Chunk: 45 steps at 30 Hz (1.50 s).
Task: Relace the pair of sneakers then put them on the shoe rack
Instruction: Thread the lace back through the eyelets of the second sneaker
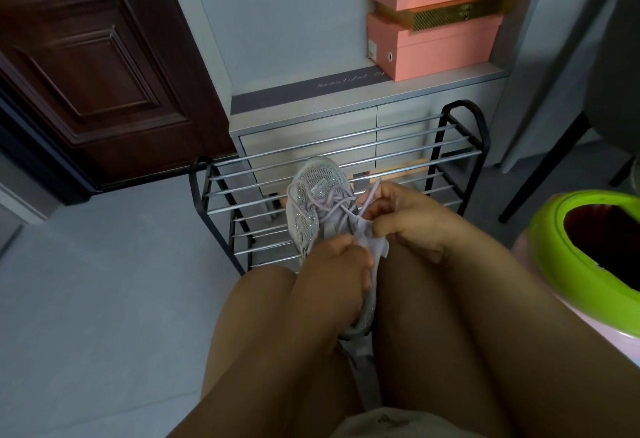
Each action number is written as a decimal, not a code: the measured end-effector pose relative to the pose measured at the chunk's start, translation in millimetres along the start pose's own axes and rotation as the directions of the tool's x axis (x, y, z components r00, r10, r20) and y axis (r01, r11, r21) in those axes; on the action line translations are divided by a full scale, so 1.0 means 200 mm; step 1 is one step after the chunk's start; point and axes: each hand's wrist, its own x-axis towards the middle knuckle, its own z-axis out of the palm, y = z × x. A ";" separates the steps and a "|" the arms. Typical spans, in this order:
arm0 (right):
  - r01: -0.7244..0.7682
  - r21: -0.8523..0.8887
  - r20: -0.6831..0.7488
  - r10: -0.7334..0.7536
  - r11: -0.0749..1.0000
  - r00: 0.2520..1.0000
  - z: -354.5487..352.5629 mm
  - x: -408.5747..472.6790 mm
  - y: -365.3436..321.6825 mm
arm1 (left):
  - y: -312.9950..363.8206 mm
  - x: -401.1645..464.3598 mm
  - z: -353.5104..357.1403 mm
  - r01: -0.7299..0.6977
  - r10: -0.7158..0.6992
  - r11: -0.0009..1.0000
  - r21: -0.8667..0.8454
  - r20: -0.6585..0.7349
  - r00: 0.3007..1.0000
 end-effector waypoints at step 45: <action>0.014 0.052 0.030 -0.016 0.999 0.999 0.01 -0.03 -0.02 | 0.02 0.10 -0.03 -0.101 0.440 0.397 0.912 -0.092 0.893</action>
